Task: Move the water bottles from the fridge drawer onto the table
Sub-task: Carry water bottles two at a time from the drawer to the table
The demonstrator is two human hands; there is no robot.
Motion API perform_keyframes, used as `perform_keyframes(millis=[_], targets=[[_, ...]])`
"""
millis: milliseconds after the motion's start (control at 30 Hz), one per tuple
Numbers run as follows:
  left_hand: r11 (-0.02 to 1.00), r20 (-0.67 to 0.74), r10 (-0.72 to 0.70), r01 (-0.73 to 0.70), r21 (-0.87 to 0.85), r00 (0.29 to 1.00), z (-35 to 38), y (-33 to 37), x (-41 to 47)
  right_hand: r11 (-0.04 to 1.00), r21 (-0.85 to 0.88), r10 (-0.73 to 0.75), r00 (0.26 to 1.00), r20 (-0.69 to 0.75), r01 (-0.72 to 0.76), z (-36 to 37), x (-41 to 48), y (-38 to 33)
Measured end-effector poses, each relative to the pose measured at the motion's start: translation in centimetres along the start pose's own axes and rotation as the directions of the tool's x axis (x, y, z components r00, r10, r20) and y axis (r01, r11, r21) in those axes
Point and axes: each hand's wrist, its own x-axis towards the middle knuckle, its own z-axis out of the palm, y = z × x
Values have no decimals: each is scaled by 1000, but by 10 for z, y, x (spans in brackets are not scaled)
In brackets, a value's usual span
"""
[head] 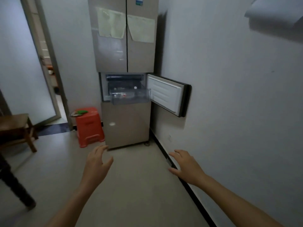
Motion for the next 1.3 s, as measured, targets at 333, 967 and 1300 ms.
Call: perform_keyframes(millis=[333, 967, 1300], targets=[[993, -148, -108, 114, 33, 983, 25, -79, 132, 968, -93, -231, 972, 48, 234, 21, 178, -9], [983, -85, -110, 96, -158, 990, 135, -137, 383, 998, 54, 25, 999, -37, -23, 20, 447, 89], [995, -187, -91, 81, -61, 978, 203, -107, 551, 977, 203, -36, 993, -111, 58, 11, 634, 173]])
